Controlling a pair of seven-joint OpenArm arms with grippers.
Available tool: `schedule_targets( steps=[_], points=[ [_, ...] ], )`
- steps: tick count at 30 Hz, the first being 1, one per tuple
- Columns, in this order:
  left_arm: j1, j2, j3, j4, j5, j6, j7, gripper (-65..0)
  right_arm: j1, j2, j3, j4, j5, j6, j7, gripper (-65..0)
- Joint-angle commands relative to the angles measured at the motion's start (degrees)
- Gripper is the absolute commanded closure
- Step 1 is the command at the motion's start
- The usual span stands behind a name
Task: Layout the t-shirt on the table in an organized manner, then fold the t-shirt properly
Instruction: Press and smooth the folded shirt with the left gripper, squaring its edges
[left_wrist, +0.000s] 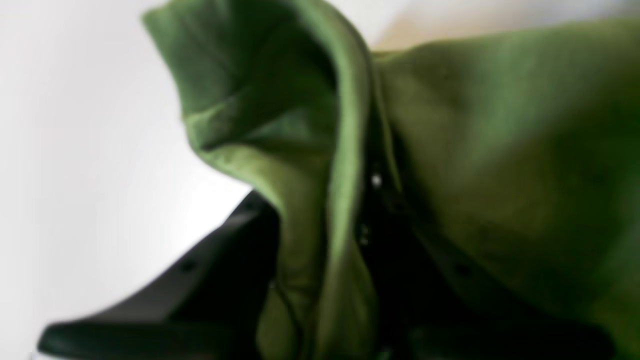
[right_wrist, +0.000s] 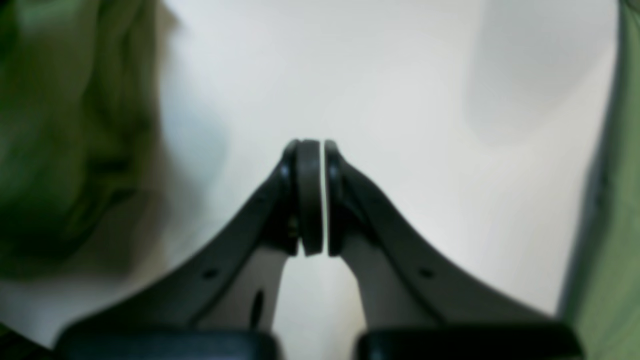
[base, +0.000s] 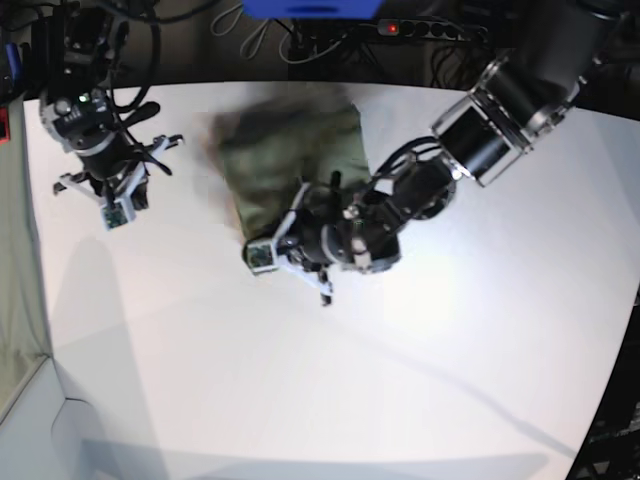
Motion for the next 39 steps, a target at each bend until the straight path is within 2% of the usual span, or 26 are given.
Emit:
schedule_targets(
  steps=[1,4,7,11,18,20,21,22,25,27,29,31,33,39],
  points=[
    [-0.9,1.6,-0.5,0.7,2.5,-0.8,-0.7,-0.2,0.4,0.2,1.1,1.1,0.8,0.2,1.2,0.0],
    [0.5,4.4,-0.6,-0.1,10.6,-3.5,-0.9,-0.2,0.4,0.1,3.5,1.1,0.9,0.2,1.2,0.0],
    [0.6,5.8,-0.5,-1.4,14.4,-3.8,-2.5,-0.2,0.4,0.1,4.2,1.1,0.9,0.2,1.2,0.0],
    [1.2,5.9,-0.5,-2.2,15.6,-3.8,-6.2,-0.2,0.3,0.1,4.2,1.1,0.9,0.2,1.2,0.0],
    [1.0,5.7,-0.5,-2.6,15.5,-3.8,-6.8,-1.1,0.3,0.0,4.2,1.1,0.9,0.2,1.2,0.0],
    [0.9,5.7,-0.4,-2.6,15.6,-3.7,-6.8,-5.0,0.3,0.0,4.1,1.0,0.9,0.2,1.2,0.0],
    [0.9,5.7,-0.5,-2.6,15.6,-3.5,-6.8,-8.9,0.3,0.0,4.1,1.0,0.9,0.2,1.2,0.0],
    [0.9,5.7,-0.5,-2.6,15.6,-3.5,-6.8,-13.4,0.3,0.0,4.0,1.0,0.9,0.2,1.2,0.0],
    [0.8,5.7,-0.6,-1.9,16.5,-2.9,-6.9,-32.5,0.4,0.0,3.9,1.0,1.0,0.2,1.2,0.0],
    [0.7,5.8,-0.9,-1.3,20.3,-2.9,-7.0,-43.9,0.4,0.0,3.9,1.0,1.0,0.2,1.2,0.0],
    [0.9,6.0,-2.4,0.5,23.8,-2.9,-7.1,-50.2,0.4,0.0,3.9,0.9,1.0,0.2,1.2,0.0],
    [1.0,7.4,-4.2,2.1,25.9,-2.9,-7.1,-53.1,0.5,0.0,3.9,0.8,1.0,0.2,1.2,0.0],
    [0.9,8.3,-6.3,3.0,27.3,-3.3,-7.1,-53.2,0.6,-0.1,3.9,0.8,1.0,0.2,1.2,0.0],
    [-0.2,8.2,-7.9,6.6,27.7,-3.1,-7.1,-53.2,0.7,-1.1,3.9,0.8,1.0,0.2,1.4,0.0]
  ],
)
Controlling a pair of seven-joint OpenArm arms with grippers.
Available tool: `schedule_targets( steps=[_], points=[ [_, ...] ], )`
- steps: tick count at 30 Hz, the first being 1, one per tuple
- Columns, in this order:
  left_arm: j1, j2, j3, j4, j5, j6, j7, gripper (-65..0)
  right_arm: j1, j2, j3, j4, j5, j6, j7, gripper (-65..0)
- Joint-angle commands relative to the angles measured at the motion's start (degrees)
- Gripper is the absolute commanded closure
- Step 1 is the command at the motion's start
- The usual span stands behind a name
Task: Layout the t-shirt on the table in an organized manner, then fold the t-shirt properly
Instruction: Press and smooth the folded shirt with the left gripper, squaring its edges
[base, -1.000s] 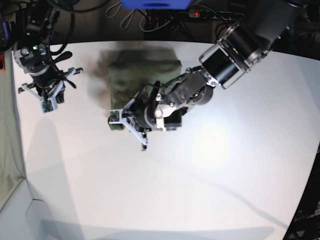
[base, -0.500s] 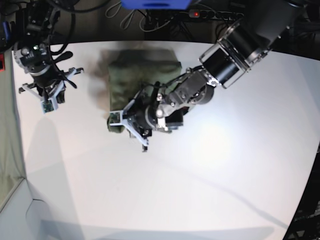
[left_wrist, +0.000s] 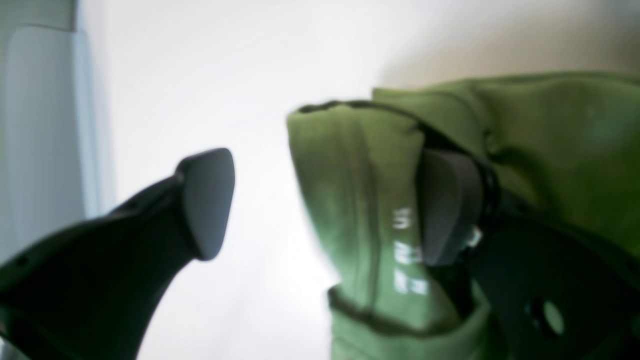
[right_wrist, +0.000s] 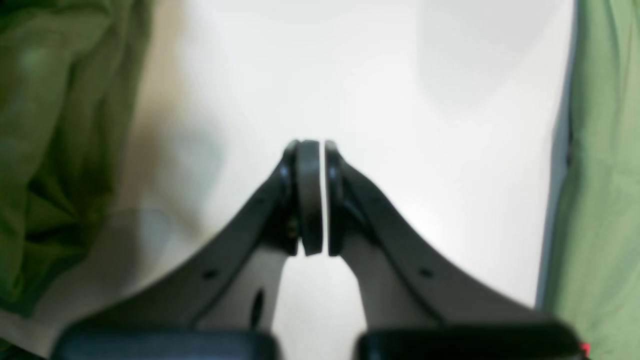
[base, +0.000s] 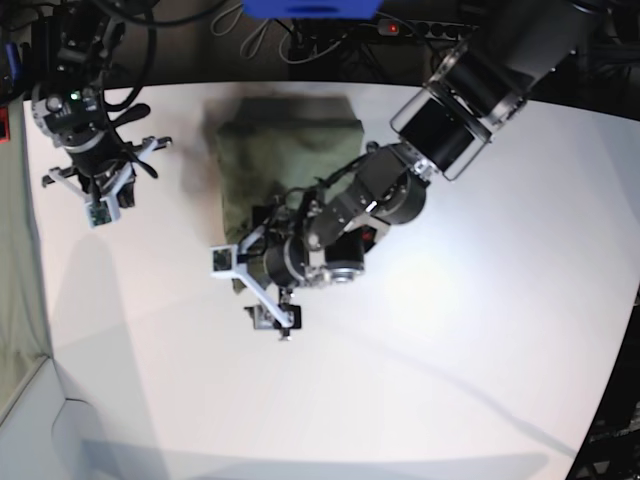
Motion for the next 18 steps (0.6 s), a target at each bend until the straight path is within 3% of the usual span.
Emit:
schedule_targets(
  steps=[1,4,10,18],
  points=[
    [-1.9,0.4,-0.3,1.7,0.0,0.9,-0.9,-53.2,0.3,0.5,0.1,0.9,0.9,0.2,1.3,0.0],
    [-2.1,0.3,-1.0,2.9,0.0,0.9,-0.9,-53.2,0.3,0.4,0.1,0.9,0.9,0.2,1.3,0.0],
    [-1.6,0.5,-8.7,7.2,-0.2,0.6,-0.6,-53.2,0.5,-0.8,0.0,1.0,1.0,0.3,1.6,0.0],
    [0.9,-0.5,-9.3,8.6,-0.1,0.3,-0.4,-53.2,0.5,-0.8,-2.7,0.9,1.0,0.3,1.6,0.0]
  ],
)
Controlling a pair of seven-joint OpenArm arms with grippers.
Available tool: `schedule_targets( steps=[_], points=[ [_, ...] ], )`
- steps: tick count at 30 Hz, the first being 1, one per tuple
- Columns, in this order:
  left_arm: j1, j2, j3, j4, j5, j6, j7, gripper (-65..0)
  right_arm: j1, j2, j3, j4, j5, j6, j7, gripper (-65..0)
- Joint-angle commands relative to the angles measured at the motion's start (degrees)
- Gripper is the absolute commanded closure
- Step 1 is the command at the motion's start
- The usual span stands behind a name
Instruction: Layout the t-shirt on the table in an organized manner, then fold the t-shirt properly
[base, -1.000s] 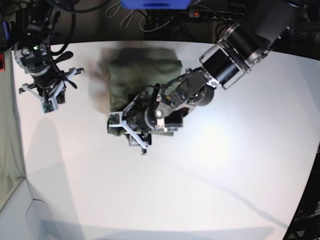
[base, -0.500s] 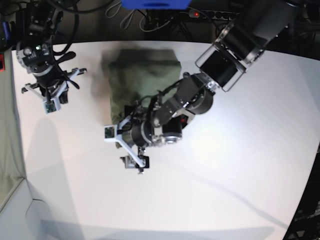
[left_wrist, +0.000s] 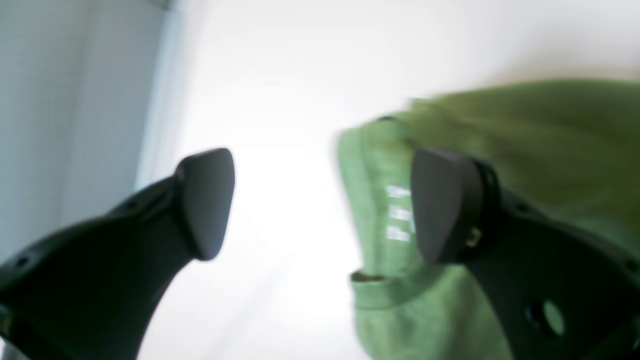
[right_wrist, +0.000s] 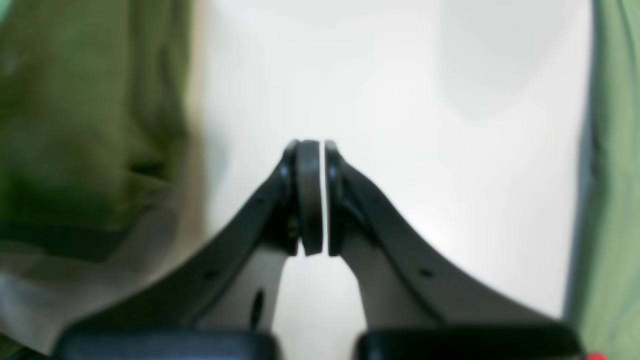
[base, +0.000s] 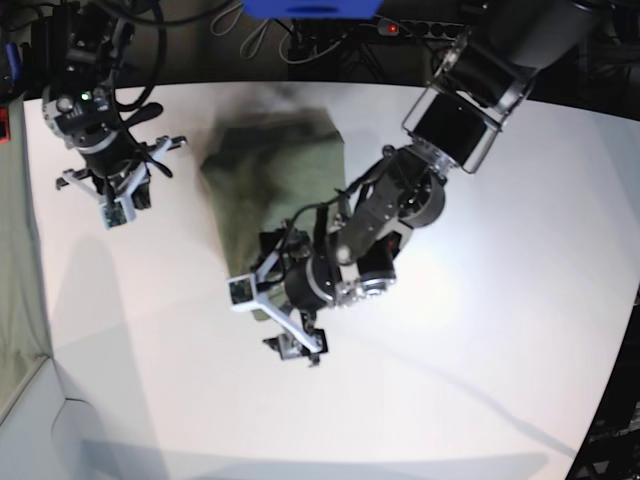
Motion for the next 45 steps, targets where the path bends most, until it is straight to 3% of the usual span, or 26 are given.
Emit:
schedule_targets(
  steps=[1,5,13,20,28,36,45],
  points=[
    [-1.4,0.2,-0.4,1.2,-0.3,0.7,-0.8,-53.2,0.5,0.3,-0.3,0.9,0.9,0.3,1.4,0.0],
    [-0.8,0.1,-1.9,1.2,-0.3,1.2,-0.7,-53.2,0.6,0.3,-2.5,1.1,0.9,0.3,1.5,0.0],
    [6.0,-1.6,-25.3,4.6,-0.3,0.6,-0.7,-53.2,4.6,-0.4,-5.3,-0.7,0.9,0.3,1.0,0.0],
    [13.6,-8.0,-35.2,8.9,-0.6,0.6,-0.7,-53.2,3.8,-2.3,-7.2,-5.4,0.9,0.3,1.5,0.0],
    [17.6,-8.8,-48.9,10.4,-0.7,0.6,-0.7,-53.2,1.4,-4.5,-9.9,-5.7,0.9,0.3,1.5,0.0],
    [17.6,-8.8,-53.4,10.4,-0.7,0.5,-0.7,-53.2,-1.5,-4.4,-11.6,-5.2,0.9,0.3,1.5,0.0],
    [19.8,-9.5,-53.6,11.2,-0.7,0.5,-0.7,-53.2,-2.8,-6.3,-4.5,-1.1,0.9,0.3,1.5,0.0]
  ],
)
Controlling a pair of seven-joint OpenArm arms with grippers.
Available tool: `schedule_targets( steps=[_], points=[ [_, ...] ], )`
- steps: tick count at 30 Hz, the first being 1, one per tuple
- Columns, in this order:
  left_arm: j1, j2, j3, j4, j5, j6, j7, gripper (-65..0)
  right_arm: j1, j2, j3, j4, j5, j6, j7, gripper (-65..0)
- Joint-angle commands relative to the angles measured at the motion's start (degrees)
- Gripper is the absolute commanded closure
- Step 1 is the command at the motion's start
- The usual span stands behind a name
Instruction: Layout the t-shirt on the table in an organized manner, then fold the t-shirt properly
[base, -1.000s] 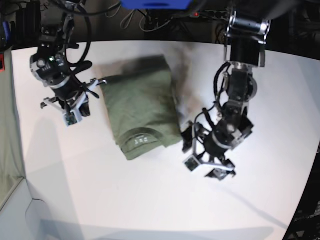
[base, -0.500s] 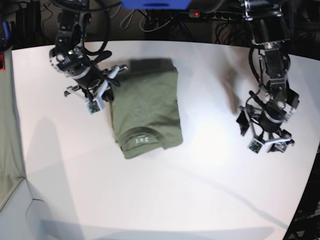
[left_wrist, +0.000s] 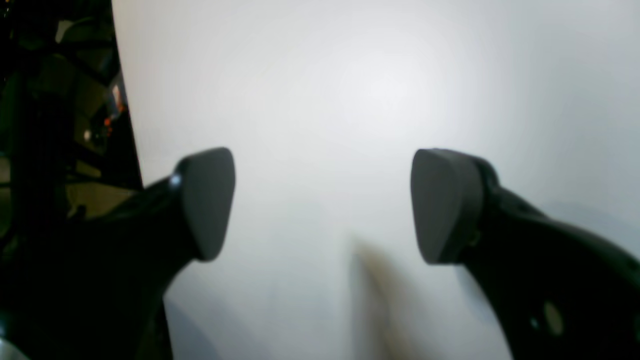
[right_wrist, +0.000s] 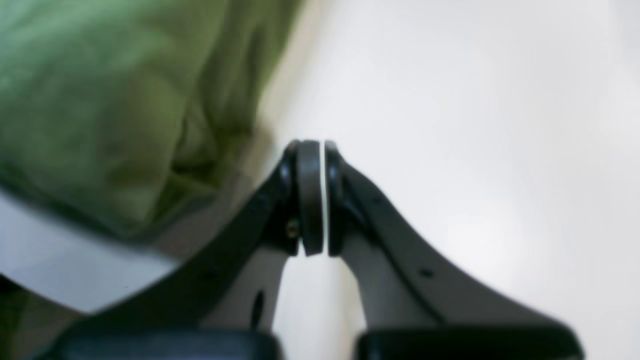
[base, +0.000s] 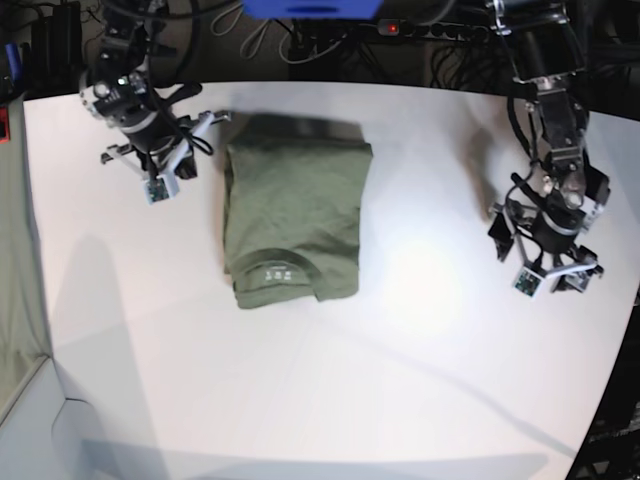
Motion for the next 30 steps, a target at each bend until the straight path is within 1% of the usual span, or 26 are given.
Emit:
schedule_targets(
  steps=[1,5,9,13,15,19,26,30],
  points=[
    [-0.2,-0.4,-0.5,1.4,-0.4,0.5,-1.2,-53.2,0.5,-0.5,-0.3,2.3,1.3,0.3,1.9,0.0],
    [1.4,0.0,-2.0,2.8,-0.4,0.5,-1.2,-53.2,0.8,-3.0,-1.4,6.0,1.3,0.3,1.9,0.0],
    [3.6,0.0,-2.0,3.4,-0.5,0.5,-1.2,-53.2,0.8,-3.0,-7.1,7.1,1.3,0.3,1.9,0.0],
    [6.5,-0.4,-2.1,4.6,-0.5,0.5,-1.2,-53.2,-1.0,-3.0,-10.6,5.6,1.3,0.3,2.0,0.0],
    [7.9,-0.5,-2.1,5.4,-0.5,0.5,-1.2,-53.2,-1.7,-3.0,-11.8,3.6,1.3,0.3,3.2,0.0],
    [10.4,-0.5,-2.5,7.8,-0.5,0.5,-1.2,-53.2,-2.6,-3.0,-12.2,-2.2,1.3,0.3,7.4,0.0],
    [12.9,0.0,-6.9,9.8,-0.5,0.5,-1.2,-53.2,-2.5,-3.0,-11.8,-8.4,1.3,0.3,11.7,0.0],
    [14.7,0.0,-8.4,9.8,-0.5,0.5,-1.2,-53.2,-2.2,-1.2,-11.8,-10.8,1.3,0.3,13.1,0.0]
  ],
)
